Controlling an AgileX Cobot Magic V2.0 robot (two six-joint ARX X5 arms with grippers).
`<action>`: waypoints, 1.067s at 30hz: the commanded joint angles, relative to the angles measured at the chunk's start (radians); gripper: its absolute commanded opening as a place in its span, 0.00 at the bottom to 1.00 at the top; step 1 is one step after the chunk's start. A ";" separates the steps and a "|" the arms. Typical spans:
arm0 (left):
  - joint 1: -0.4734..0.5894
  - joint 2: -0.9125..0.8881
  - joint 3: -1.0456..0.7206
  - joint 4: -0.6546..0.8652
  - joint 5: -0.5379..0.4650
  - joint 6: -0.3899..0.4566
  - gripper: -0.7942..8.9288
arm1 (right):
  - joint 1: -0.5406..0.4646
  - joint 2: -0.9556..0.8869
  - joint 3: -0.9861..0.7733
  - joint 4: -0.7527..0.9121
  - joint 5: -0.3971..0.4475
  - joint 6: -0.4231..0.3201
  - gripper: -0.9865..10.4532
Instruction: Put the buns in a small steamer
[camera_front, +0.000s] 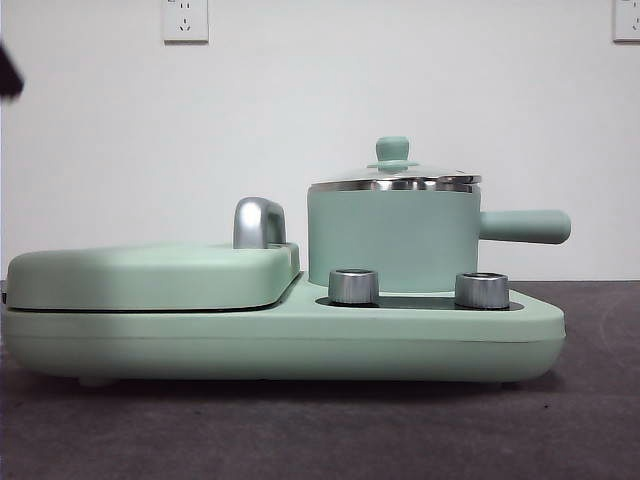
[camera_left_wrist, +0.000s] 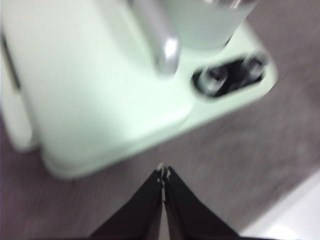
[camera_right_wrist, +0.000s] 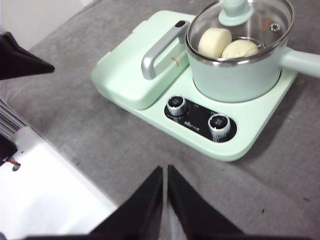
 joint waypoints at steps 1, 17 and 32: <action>-0.007 -0.029 0.010 0.046 -0.005 0.018 0.09 | 0.005 0.002 0.005 0.015 0.003 -0.008 0.10; 0.313 -0.507 -0.607 0.676 0.047 0.312 0.09 | 0.005 0.002 0.005 0.016 0.005 -0.008 0.10; 0.598 -0.605 -0.724 0.556 0.026 0.224 0.09 | 0.005 0.002 0.005 0.020 0.011 -0.009 0.10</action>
